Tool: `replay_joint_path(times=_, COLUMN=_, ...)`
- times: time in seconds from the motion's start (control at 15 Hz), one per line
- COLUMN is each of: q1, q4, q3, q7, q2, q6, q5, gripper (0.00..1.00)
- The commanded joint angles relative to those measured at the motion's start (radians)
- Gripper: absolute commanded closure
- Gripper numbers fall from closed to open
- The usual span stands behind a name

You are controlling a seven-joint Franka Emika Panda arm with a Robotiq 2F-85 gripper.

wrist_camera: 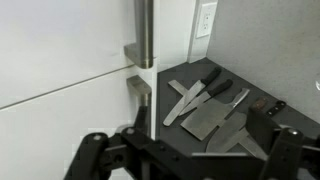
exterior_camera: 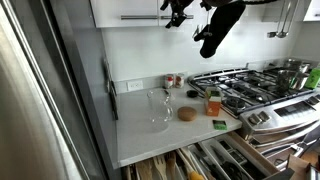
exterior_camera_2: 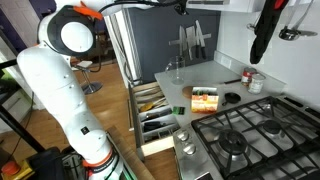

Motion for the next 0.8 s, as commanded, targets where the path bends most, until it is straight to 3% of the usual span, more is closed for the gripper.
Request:
replay_joint_path(times=0.0, q1=-0.036, q4=0.074, q3=-0.007, q7=-0.033, q2=0.041, q6=0.021, q5=-0.004, gripper=0.0)
replay_joint_path(times=0.73, q1=-0.057, q4=0.053, q3=-0.031, q7=-0.02, q2=0.065, q6=0.03, q5=-0.028, gripper=0.0)
